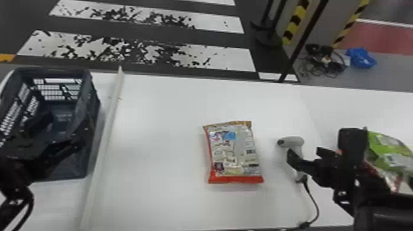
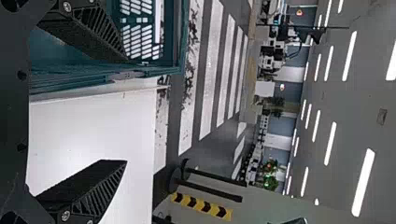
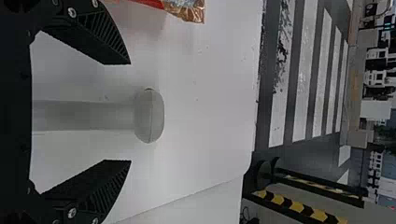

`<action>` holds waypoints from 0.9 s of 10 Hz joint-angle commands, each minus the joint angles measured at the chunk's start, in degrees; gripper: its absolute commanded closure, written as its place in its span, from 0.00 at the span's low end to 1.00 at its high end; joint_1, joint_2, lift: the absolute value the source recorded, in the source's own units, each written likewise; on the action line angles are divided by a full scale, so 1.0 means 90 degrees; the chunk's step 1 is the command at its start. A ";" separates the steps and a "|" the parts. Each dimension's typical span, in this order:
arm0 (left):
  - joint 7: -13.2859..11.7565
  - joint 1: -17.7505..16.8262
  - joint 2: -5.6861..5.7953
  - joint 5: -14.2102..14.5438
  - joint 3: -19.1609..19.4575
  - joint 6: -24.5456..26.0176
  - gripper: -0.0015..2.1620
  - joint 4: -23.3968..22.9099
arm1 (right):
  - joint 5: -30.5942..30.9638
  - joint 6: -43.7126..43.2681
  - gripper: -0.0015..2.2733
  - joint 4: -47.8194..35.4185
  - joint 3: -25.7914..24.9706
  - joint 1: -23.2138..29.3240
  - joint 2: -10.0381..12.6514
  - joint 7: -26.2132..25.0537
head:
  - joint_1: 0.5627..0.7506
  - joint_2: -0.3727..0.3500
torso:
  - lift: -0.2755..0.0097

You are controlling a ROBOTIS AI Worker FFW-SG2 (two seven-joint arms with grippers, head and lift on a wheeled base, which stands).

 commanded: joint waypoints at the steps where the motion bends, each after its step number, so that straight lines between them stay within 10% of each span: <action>1: -0.0031 0.0003 -0.0017 -0.0006 -0.0012 0.0019 0.05 0.0001 | -0.0013 -0.0026 0.06 0.0311 0.0009 -0.0093 -0.0061 0.0074 | 0.70 0.28 | 0.63; 5: -0.0100 0.0032 -0.0017 -0.0006 -0.0012 0.0019 0.05 0.0011 | 0.0026 0.0189 0.19 0.1043 0.0078 -0.0513 -0.0257 0.0269 | 0.70 0.26 | 0.63; 8: -0.0110 0.0023 -0.0017 -0.0006 -0.0012 0.0039 0.05 0.0011 | 0.0104 0.0540 0.86 0.1122 0.0087 -0.0708 -0.0286 0.0386 | 0.70 0.26 | 0.63; 9: -0.0110 0.0023 -0.0017 -0.0006 -0.0002 0.0039 0.05 0.0021 | 0.0114 0.0599 0.94 0.1122 0.0097 -0.0738 -0.0286 0.0377 | 0.70 0.26 | 0.63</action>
